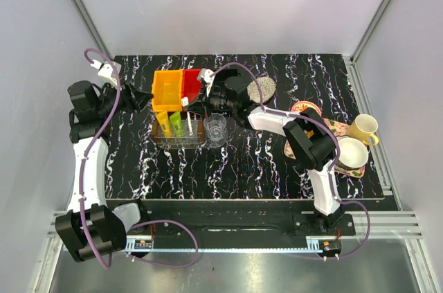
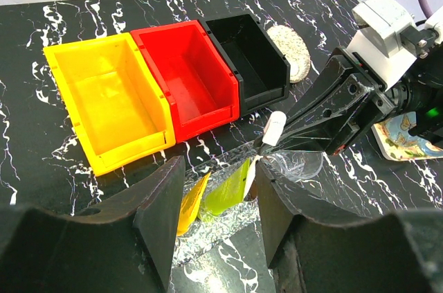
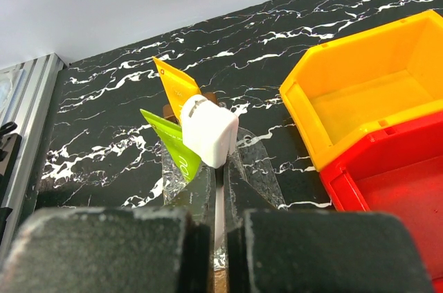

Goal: Prepare toiletry sets of a toothbrush and toothpaste on the tray

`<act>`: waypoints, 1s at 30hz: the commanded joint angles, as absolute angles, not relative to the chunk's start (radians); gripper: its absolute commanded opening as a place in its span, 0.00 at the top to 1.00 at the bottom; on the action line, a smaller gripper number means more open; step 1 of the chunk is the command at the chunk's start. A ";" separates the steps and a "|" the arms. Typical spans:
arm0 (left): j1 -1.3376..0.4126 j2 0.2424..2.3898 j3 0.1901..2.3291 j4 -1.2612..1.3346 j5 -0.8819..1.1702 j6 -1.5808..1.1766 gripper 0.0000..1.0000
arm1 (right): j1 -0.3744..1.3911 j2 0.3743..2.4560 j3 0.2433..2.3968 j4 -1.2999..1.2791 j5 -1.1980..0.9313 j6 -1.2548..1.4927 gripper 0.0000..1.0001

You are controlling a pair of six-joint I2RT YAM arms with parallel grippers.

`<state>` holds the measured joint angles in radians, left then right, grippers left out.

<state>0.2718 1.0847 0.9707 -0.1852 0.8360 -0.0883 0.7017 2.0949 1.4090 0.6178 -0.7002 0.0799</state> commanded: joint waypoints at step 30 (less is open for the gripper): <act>0.291 1.097 0.951 -0.130 0.879 -0.106 0.51 | 0.723 2.114 1.410 0.692 -0.695 0.020 1.00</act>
